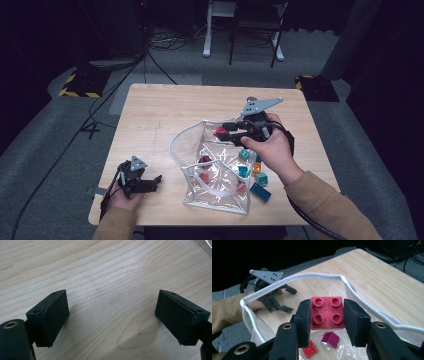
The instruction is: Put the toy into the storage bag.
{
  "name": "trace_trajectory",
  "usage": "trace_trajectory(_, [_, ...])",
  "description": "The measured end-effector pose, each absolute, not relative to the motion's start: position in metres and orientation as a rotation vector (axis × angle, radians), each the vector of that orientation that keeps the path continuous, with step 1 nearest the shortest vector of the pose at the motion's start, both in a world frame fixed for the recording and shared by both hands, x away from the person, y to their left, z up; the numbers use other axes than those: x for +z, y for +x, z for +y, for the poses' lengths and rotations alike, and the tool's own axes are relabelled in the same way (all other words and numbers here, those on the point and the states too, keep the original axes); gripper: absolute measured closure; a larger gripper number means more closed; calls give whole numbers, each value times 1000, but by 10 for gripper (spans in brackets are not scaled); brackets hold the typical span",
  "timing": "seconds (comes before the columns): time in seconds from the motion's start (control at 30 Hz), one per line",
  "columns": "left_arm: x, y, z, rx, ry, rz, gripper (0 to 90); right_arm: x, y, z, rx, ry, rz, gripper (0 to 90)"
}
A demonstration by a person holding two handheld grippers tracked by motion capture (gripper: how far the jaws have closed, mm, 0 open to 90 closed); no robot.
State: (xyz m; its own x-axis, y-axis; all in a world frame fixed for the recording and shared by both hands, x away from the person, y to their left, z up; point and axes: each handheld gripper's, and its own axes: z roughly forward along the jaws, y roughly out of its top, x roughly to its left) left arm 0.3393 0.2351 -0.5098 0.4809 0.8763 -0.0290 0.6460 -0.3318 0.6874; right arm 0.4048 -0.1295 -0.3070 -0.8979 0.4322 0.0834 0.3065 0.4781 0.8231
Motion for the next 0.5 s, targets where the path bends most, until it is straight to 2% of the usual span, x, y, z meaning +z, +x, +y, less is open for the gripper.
trace_trajectory(0.5, [-510, 339, 235, 464, 2090, 1252, 121, -330, 402, -126, 1277, 679, 2701, 593])
